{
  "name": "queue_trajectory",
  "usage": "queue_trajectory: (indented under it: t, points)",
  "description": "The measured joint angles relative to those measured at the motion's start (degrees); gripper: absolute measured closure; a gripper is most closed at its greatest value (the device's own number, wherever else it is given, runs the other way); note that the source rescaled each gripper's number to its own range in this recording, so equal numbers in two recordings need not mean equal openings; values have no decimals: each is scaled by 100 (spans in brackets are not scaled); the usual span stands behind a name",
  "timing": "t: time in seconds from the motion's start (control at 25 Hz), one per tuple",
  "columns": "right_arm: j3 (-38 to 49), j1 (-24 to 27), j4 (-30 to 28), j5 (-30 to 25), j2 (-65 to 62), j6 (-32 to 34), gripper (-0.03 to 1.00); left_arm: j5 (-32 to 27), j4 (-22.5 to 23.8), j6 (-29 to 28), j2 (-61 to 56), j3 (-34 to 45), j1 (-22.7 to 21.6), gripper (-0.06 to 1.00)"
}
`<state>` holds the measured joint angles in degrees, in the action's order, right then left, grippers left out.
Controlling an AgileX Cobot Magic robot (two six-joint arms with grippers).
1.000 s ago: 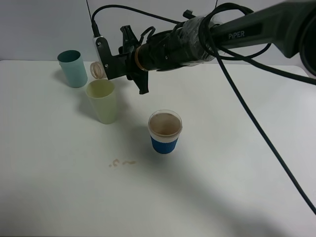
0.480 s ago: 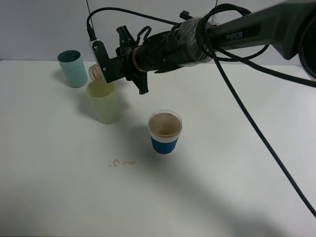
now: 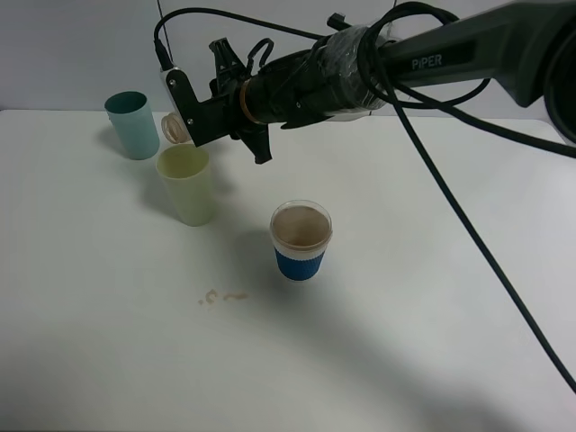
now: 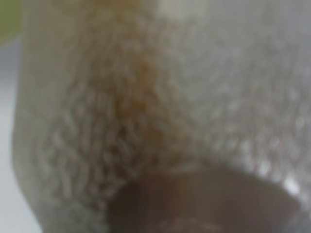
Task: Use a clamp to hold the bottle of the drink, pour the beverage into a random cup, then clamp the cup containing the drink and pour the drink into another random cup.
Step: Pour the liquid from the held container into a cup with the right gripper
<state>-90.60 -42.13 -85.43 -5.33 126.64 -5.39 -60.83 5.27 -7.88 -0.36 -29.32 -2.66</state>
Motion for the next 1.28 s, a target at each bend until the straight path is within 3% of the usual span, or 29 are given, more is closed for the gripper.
queue_trajectory:
  t: [1.28]
  points:
    - [0,-246,-618,-385,0,-11,97,0,0,0,0,0,0,19]
